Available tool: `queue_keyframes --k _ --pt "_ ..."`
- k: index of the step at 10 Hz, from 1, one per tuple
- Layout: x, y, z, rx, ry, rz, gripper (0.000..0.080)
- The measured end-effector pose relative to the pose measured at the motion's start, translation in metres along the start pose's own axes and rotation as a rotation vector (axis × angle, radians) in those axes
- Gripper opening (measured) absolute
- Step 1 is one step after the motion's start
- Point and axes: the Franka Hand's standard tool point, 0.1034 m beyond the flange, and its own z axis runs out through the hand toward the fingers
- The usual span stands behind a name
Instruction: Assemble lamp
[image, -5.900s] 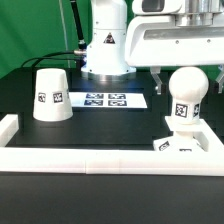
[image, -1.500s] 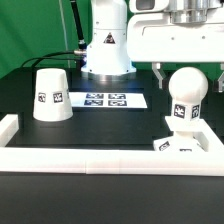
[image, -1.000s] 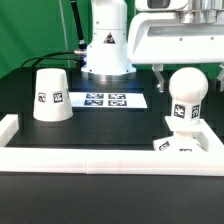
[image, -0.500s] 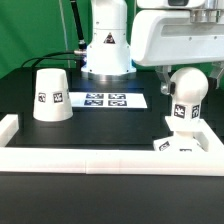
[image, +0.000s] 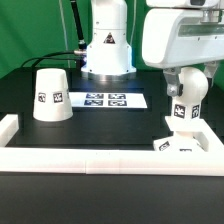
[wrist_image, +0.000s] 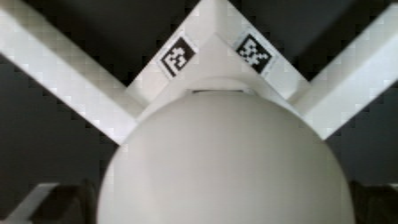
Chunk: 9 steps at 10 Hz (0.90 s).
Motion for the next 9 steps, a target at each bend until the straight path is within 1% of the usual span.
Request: queue_keyframes --k 1,2,6,9 --pt "-0.0003 0.0005 0.0 0.0 0.0 -0.012 0.0678" --pt "-0.0003 0.0005 0.0 0.0 0.0 -0.007 0.0575" --pt "-0.0002 0.0007 0.0 0.002 0.004 0.069 0.0576" --pt "-0.0006 0.0029 -0.0001 0.006 0.018 0.431 0.0576"
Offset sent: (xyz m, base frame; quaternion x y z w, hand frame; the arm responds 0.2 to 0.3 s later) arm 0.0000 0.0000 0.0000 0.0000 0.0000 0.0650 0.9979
